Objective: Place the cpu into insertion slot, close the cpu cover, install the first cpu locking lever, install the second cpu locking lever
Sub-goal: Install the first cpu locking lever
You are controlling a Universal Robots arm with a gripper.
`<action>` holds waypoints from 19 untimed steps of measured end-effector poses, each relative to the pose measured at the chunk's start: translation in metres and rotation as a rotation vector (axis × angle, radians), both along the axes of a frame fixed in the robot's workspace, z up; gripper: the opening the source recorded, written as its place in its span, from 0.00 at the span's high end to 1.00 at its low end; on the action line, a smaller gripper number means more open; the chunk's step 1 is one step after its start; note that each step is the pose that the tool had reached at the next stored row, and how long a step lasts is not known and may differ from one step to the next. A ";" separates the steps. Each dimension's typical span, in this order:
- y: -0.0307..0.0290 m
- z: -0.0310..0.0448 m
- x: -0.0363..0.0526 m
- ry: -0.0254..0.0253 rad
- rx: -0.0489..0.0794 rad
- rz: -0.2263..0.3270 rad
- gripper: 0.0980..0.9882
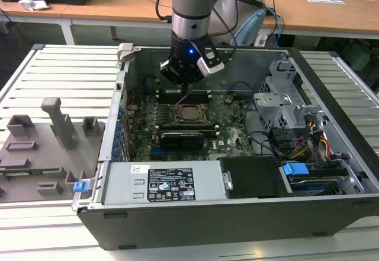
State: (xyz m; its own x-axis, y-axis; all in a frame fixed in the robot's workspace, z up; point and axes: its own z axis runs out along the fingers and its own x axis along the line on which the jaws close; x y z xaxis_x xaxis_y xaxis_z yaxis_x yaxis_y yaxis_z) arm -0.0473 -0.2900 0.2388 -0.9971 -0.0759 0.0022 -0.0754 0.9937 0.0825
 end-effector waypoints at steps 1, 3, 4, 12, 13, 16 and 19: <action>0.0000 -0.0005 0.0004 0.0000 0.000 0.000 0.99; 0.0000 -0.0016 0.0020 -0.0001 0.000 0.000 0.99; 0.0000 -0.0026 0.0028 -0.0001 0.000 0.000 0.99; 0.0000 -0.0079 0.0106 0.0001 0.000 0.000 0.99; 0.0000 -0.0086 0.0135 0.0001 0.000 0.000 0.99; 0.0000 -0.0089 0.0156 0.0000 0.000 0.000 0.99; 0.0000 -0.0090 0.0167 0.0000 0.000 0.000 0.99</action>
State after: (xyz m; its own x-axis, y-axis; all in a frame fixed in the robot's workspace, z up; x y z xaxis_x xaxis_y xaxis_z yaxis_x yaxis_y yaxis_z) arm -0.0306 -0.2900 0.2298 -0.9971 -0.0758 0.0022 -0.0754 0.9937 0.0825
